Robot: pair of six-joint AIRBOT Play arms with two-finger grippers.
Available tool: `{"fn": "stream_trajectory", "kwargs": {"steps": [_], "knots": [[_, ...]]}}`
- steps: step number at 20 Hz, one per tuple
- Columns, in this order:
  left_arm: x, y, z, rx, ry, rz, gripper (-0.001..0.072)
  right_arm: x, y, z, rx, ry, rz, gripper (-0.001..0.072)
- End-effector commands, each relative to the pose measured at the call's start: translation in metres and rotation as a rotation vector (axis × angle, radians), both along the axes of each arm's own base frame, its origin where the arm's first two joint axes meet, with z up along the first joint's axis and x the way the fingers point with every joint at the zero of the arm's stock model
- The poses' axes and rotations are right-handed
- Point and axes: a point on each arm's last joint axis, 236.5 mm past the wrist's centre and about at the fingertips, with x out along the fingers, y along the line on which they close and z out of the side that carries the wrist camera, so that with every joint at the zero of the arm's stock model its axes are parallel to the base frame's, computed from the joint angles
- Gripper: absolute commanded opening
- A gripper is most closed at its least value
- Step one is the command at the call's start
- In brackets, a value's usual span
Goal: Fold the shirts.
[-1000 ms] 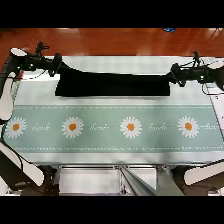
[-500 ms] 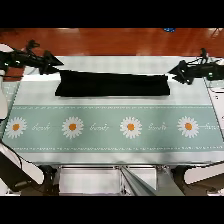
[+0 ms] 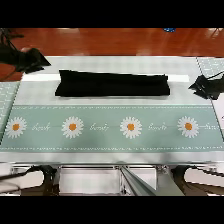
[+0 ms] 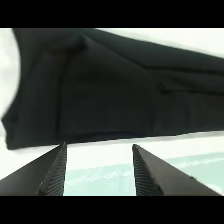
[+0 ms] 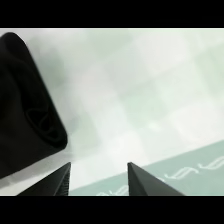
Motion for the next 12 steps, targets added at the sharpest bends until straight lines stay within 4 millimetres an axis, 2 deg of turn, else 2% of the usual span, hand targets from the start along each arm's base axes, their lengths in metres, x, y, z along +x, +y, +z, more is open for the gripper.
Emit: {"fn": "stream_trajectory", "kwargs": {"steps": [1,3,5,9,12], "knots": [[-0.029,-0.018,0.005,0.072,-0.276,0.097,0.0506,0.023,0.013,-0.012,0.107,-0.105,-0.038,0.0420],[-0.047,-0.028,-0.008,0.076,-0.319,0.102,0.0506,0.041,0.020,-0.016,0.173,-0.121,-0.023,0.0420],[-0.059,-0.039,-0.026,0.072,-0.271,0.070,0.0506,0.052,0.025,-0.024,0.221,-0.091,0.018,0.0420],[-0.060,-0.047,-0.036,0.036,-0.231,0.066,0.0506,0.065,0.052,-0.044,0.345,-0.018,0.108,0.0421],[-0.059,-0.050,-0.035,0.012,-0.226,0.074,0.0506,0.075,0.071,-0.051,0.350,-0.010,0.167,0.0421]]}}
